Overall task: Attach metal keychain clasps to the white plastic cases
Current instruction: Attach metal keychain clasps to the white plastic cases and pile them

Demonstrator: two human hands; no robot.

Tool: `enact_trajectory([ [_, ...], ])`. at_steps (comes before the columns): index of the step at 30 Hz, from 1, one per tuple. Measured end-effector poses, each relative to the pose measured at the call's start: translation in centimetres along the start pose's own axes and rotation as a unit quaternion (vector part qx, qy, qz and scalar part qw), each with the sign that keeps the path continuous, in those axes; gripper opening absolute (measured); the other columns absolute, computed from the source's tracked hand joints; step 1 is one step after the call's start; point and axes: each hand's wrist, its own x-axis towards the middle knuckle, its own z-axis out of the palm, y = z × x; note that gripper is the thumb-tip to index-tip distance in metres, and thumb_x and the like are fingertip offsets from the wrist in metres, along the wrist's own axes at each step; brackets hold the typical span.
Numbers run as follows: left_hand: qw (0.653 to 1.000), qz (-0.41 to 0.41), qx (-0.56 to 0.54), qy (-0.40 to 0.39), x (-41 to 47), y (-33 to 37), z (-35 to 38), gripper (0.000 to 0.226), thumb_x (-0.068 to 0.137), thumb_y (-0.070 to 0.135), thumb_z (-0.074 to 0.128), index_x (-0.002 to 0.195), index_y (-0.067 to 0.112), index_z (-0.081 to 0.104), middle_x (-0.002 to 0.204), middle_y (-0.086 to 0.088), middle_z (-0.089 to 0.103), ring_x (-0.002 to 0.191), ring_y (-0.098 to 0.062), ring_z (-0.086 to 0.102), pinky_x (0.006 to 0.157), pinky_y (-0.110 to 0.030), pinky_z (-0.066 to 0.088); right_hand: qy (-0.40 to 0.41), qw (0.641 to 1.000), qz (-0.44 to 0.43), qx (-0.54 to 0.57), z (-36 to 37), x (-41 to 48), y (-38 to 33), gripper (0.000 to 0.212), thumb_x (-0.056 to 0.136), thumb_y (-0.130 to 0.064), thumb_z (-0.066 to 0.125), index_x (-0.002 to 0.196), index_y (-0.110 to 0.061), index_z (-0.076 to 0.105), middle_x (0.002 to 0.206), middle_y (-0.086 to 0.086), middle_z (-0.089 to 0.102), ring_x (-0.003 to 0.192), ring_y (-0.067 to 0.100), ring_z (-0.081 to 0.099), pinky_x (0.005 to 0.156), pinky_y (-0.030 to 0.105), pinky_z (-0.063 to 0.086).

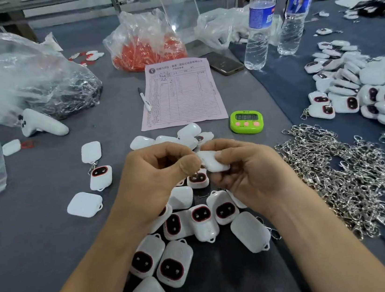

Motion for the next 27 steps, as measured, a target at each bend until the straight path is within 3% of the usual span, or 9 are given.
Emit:
enact_trajectory([
  [4, 0.998, -0.007, -0.052, -0.021, -0.2, -0.3, 0.4, 0.005, 0.07, 0.026, 0.083, 0.075, 0.024, 0.081, 0.077, 0.0, 0.077, 0.073, -0.008, 0.071, 0.071, -0.016, 0.054, -0.005, 0.997, 0.015, 0.073, 0.1, -0.2, -0.1, 0.024, 0.066, 0.001, 0.058, 0.078, -0.002, 0.079, 0.085, 0.019, 0.07, 0.058, 0.021, 0.057, 0.049, 0.02, 0.046],
  [7, 0.998, -0.027, -0.048, 0.006, -0.2, -0.6, 0.9, 0.006, 0.071, 0.026, 0.084, 0.075, 0.025, 0.08, 0.079, 0.0, 0.077, 0.076, -0.009, 0.071, 0.073, -0.019, 0.054, -0.004, 0.997, 0.013, 0.071, 0.1, -0.2, -0.2, 0.028, 0.066, -0.001, 0.058, 0.09, 0.002, 0.073, 0.081, 0.018, 0.07, 0.052, 0.019, 0.057, 0.045, 0.018, 0.045],
  [11, 0.996, -0.045, -0.069, 0.019, -0.2, -0.7, 1.1, 0.006, 0.073, 0.02, 0.079, 0.078, 0.022, 0.079, 0.083, -0.003, 0.077, 0.079, -0.013, 0.071, 0.076, -0.021, 0.054, -0.003, 0.998, 0.008, 0.056, 0.0, -0.2, -0.2, 0.025, 0.065, -0.001, 0.059, 0.085, 0.0, 0.074, 0.079, 0.018, 0.069, 0.049, 0.021, 0.056, 0.045, 0.02, 0.044],
  [15, 0.992, -0.053, -0.114, 0.006, -0.1, -0.5, 1.1, 0.004, 0.075, 0.017, 0.076, 0.072, 0.02, 0.076, 0.075, 0.001, 0.07, 0.074, -0.011, 0.065, 0.073, -0.021, 0.054, 0.005, 1.0, -0.012, 0.005, 0.0, -0.2, -0.2, 0.025, 0.075, 0.006, 0.058, 0.077, -0.006, 0.079, 0.08, 0.018, 0.071, 0.059, 0.025, 0.058, 0.058, 0.029, 0.042],
  [17, 0.997, -0.035, -0.066, -0.001, -0.1, -0.2, 1.0, 0.007, 0.075, 0.015, 0.075, 0.07, 0.02, 0.076, 0.073, 0.002, 0.07, 0.072, -0.01, 0.064, 0.071, -0.02, 0.052, 0.013, 0.999, -0.029, -0.011, 0.1, -0.3, -0.2, 0.036, 0.083, 0.01, 0.052, 0.072, -0.01, 0.08, 0.076, 0.015, 0.072, 0.057, 0.024, 0.058, 0.056, 0.028, 0.04],
  [19, 0.997, 0.024, 0.067, -0.007, -0.1, 0.0, 0.4, 0.012, 0.075, 0.013, 0.077, 0.069, 0.024, 0.075, 0.072, 0.007, 0.069, 0.068, -0.005, 0.06, 0.068, -0.016, 0.047, 0.024, 0.997, -0.055, -0.039, 0.2, -0.4, -0.2, 0.038, 0.085, 0.011, 0.051, 0.071, -0.011, 0.079, 0.074, 0.014, 0.071, 0.052, 0.021, 0.054, 0.05, 0.026, 0.037],
  [23, 0.909, 0.169, 0.379, -0.028, 0.0, 0.6, -0.5, 0.01, 0.078, 0.018, 0.076, 0.073, 0.026, 0.073, 0.073, 0.011, 0.062, 0.072, -0.012, 0.055, 0.067, -0.023, 0.042, 0.056, 0.984, -0.12, -0.115, 0.8, -0.3, 0.1, 0.034, 0.082, 0.015, 0.054, 0.076, -0.009, 0.077, 0.078, 0.012, 0.07, 0.059, 0.022, 0.055, 0.05, 0.029, 0.041],
  [25, 0.886, 0.203, 0.416, -0.01, 0.0, 0.5, -0.3, 0.012, 0.079, 0.015, 0.078, 0.075, 0.025, 0.073, 0.072, 0.012, 0.06, 0.071, -0.011, 0.053, 0.067, -0.023, 0.042, 0.07, 0.983, -0.127, -0.11, 1.0, -0.3, 0.2, 0.033, 0.083, 0.015, 0.055, 0.077, -0.008, 0.077, 0.075, 0.012, 0.07, 0.057, 0.02, 0.056, 0.05, 0.03, 0.043],
  [27, 0.928, 0.155, 0.338, 0.035, -0.1, 0.3, 0.1, 0.012, 0.077, 0.02, 0.079, 0.074, 0.03, 0.073, 0.07, 0.012, 0.064, 0.068, -0.011, 0.056, 0.065, -0.017, 0.043, 0.074, 0.989, -0.11, -0.067, 0.8, -0.2, 0.1, 0.033, 0.085, 0.012, 0.054, 0.075, -0.009, 0.077, 0.072, 0.013, 0.069, 0.051, 0.021, 0.054, 0.05, 0.029, 0.038],
])
